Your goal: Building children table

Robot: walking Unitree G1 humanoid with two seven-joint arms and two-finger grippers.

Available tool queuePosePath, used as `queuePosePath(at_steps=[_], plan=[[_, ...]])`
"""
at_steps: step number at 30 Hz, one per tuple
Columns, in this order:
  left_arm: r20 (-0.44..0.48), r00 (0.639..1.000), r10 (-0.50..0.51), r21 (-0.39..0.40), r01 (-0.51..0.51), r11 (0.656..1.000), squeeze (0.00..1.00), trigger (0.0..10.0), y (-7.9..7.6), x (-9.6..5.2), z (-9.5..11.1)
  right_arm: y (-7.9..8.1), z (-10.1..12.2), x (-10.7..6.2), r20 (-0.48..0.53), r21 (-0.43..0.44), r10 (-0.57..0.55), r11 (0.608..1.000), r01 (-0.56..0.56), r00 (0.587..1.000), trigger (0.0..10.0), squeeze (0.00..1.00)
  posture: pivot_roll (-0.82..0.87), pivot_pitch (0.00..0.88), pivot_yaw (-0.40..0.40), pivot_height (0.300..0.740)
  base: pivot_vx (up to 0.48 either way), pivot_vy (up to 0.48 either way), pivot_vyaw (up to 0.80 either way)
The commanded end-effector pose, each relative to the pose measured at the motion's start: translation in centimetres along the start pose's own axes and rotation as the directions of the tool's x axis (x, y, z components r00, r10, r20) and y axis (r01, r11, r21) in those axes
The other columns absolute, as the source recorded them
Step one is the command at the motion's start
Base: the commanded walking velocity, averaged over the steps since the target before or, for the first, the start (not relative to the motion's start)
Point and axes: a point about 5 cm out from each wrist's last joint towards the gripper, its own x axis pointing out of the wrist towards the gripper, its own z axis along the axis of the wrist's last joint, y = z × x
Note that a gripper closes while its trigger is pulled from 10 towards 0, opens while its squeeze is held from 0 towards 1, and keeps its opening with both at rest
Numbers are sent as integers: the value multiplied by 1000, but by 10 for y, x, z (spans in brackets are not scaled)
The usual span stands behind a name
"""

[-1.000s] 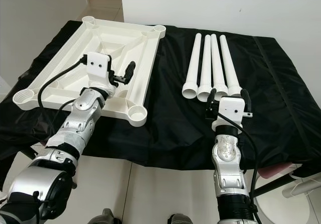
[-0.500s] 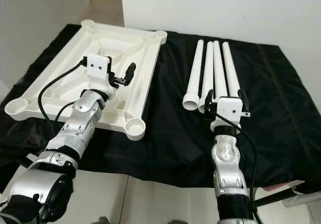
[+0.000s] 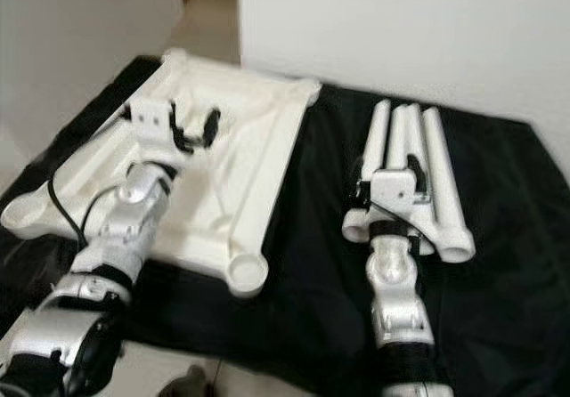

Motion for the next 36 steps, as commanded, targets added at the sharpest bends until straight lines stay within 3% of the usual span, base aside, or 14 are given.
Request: queuePosePath(at_steps=[1,9,15,19,27,36], plan=[[1,999,-37,-1,37,999,0,10000,-9,1,0,-6,-7,-2,-35,-3,-20,1000,20,999,10000,0,43,0,-37,740,0,0,0],[9,997,-79,-5,80,997,0,10000,-14,1,2,-6,-9,-3,-56,20,-40,999,42,998,10000,0,43,0,-34,740,0,0,0],[-16,960,-279,10,279,960,0,10000,-37,-5,0,-9,-20,-5,-151,102,-68,991,84,986,10000,0,35,0,-17,740,0,0,0],[-42,943,-329,19,330,944,0,10000,-44,-7,-1,-11,-26,-6,-193,144,-63,985,92,979,10000,0,25,0,3,740,0,0,0],[-89,924,-372,28,376,926,0,10000,-57,-7,-6,-17,-35,-2,-246,171,-43,981,88,968,10000,0,15,0,20,740,0,0,0],[-101,932,-348,48,354,934,0,10000,-57,-6,-7,-18,-34,0,-241,160,-36,984,76,970,10000,0,16,0,14,740,0,0,0]])
